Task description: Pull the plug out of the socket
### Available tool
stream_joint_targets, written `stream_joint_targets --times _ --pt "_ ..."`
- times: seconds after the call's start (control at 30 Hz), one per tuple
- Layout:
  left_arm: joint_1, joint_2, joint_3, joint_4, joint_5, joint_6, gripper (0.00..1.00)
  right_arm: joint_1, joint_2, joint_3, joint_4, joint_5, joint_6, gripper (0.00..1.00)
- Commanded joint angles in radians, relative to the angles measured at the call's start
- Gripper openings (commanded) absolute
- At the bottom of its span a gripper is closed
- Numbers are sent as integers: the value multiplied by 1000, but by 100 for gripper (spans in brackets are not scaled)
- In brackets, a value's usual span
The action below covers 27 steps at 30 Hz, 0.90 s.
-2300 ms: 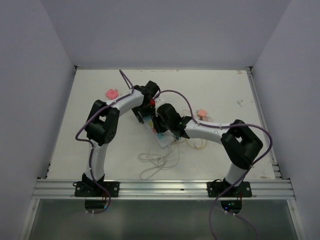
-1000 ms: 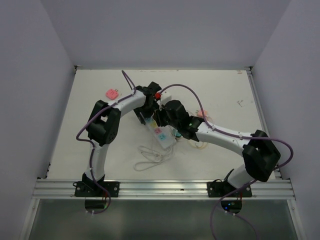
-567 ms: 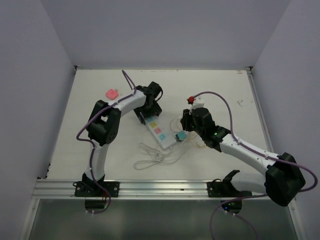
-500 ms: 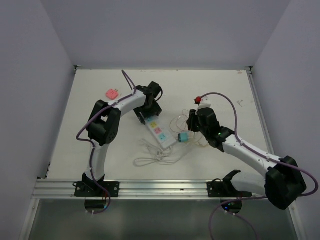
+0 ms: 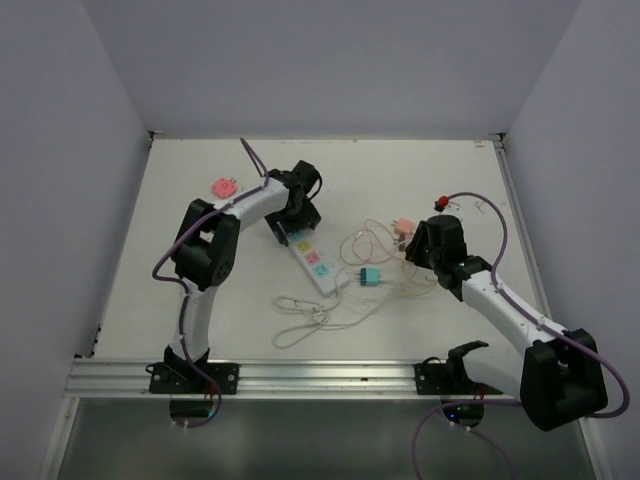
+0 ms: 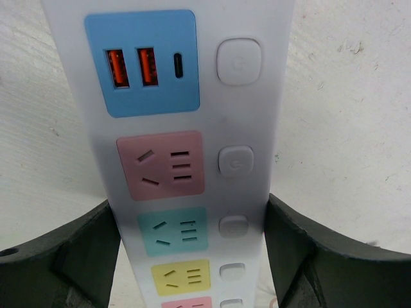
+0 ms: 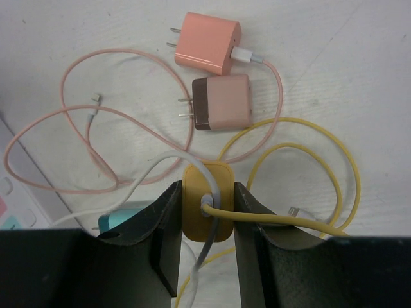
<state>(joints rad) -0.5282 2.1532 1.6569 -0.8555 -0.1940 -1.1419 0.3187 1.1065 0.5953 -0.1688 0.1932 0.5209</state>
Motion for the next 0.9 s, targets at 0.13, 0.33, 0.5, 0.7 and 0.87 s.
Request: stream_joint_targets --times 0.13,0.33,0.5,0.7,0.87 --pt "31 68 -52 1 -105 64 17 -12 42 40 -20 -156 10 20" --pt "31 37 -31 21 -102 96 34 -12 64 63 -75 -166 7 54" --pt "31 31 -13 12 -105 123 51 -12 64 81 -107 -221 4 83" --pt "31 28 0 9 -96 151 81 -12 9 165 -210 -244 -50 99" --pt "31 5 78 -31 -159 205 100 -12 -68 271 -319 -229 -93 99"
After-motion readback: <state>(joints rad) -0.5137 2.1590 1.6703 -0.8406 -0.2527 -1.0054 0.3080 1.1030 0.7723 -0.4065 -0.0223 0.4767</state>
